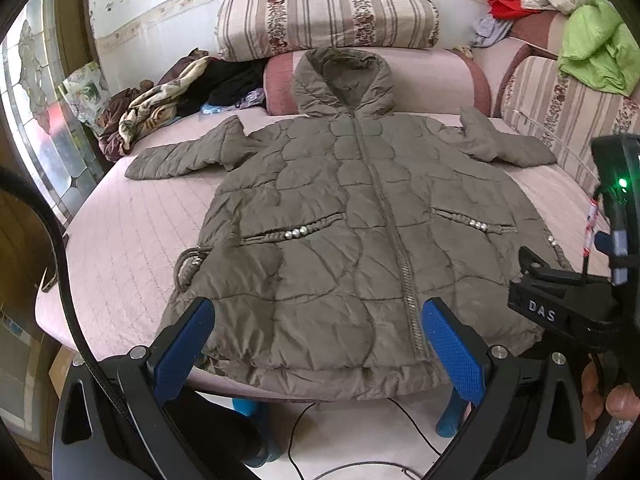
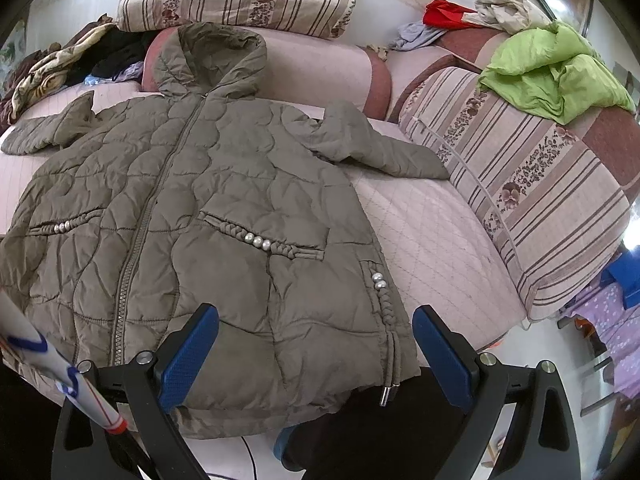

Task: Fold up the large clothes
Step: 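Move the left gripper toward the coat sleeve nearest it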

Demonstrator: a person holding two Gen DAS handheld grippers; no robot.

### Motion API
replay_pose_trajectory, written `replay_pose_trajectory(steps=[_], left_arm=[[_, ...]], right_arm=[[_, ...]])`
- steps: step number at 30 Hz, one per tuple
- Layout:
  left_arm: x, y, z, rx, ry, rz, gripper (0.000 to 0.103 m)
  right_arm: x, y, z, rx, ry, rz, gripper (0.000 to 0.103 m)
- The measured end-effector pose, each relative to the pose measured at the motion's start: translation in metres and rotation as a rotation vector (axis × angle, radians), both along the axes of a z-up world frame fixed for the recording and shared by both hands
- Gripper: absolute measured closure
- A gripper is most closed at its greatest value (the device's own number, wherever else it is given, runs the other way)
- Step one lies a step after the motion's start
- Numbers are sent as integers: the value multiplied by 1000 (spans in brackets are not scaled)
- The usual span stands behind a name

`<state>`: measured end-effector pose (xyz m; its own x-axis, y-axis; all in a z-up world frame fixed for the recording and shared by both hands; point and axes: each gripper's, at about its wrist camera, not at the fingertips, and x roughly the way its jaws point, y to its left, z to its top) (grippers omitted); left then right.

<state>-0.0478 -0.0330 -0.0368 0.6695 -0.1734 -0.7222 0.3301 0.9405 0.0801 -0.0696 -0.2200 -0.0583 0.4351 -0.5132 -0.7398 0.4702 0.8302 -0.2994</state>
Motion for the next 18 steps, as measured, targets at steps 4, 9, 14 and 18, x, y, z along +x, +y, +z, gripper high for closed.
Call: replay_pose_trajectory(steps=[4, 9, 14, 18], left_arm=[[13, 7, 0, 17, 3, 40, 0], [30, 21, -1, 22, 14, 92, 0], [44, 31, 0, 37, 8, 127, 0], [54, 42, 1, 34, 9, 154, 0]], right_arm=[[6, 4, -2, 0, 12, 12, 4], [13, 10, -4, -4, 26, 30, 4], [23, 18, -4, -1, 40, 54, 4], [30, 25, -2, -4, 45, 73, 4]])
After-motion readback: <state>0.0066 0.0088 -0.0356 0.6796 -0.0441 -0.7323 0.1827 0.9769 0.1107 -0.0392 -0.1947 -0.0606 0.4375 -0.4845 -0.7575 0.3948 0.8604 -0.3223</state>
